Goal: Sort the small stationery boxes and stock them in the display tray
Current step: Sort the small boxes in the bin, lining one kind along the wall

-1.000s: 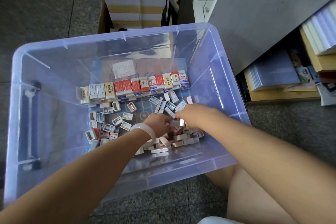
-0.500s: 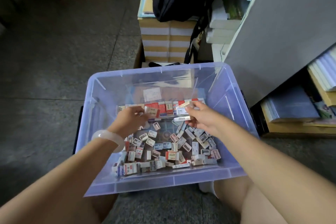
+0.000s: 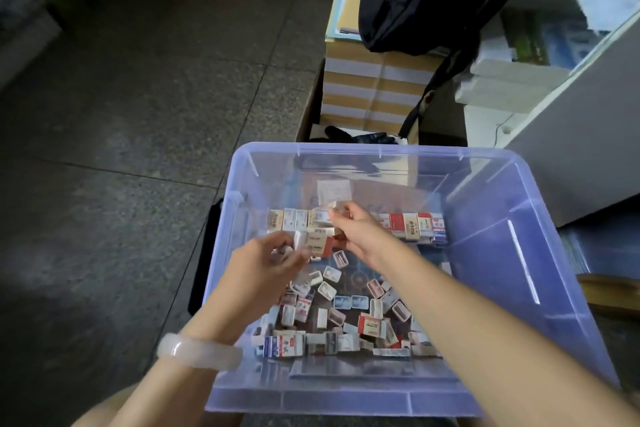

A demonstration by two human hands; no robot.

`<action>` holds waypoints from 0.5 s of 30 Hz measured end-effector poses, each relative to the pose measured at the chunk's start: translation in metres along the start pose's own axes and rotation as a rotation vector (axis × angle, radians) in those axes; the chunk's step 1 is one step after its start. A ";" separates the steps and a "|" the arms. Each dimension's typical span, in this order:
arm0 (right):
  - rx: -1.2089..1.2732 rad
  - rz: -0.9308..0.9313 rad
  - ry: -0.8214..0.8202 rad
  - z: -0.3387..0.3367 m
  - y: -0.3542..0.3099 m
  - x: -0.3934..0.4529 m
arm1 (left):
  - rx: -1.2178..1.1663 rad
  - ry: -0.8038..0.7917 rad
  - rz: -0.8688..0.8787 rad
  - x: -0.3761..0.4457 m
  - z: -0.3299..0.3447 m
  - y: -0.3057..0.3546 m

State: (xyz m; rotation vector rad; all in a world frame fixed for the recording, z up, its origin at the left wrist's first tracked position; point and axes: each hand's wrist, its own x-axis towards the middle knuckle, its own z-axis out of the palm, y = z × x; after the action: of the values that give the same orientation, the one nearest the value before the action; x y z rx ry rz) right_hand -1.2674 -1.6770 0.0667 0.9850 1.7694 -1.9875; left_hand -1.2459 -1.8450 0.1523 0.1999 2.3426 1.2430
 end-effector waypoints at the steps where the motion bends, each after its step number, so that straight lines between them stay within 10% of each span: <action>1: -0.007 -0.012 0.003 0.004 0.000 0.005 | -0.036 0.000 -0.011 0.001 -0.002 -0.001; 15: -0.058 -0.348 0.345 0.087 0.045 0.042 | -0.510 -0.167 -0.201 -0.015 -0.011 0.010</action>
State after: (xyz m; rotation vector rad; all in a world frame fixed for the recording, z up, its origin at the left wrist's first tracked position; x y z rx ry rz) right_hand -1.2945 -1.7598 0.0053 1.1184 2.3079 -2.0411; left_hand -1.2390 -1.8520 0.1707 -0.0965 1.7859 1.5981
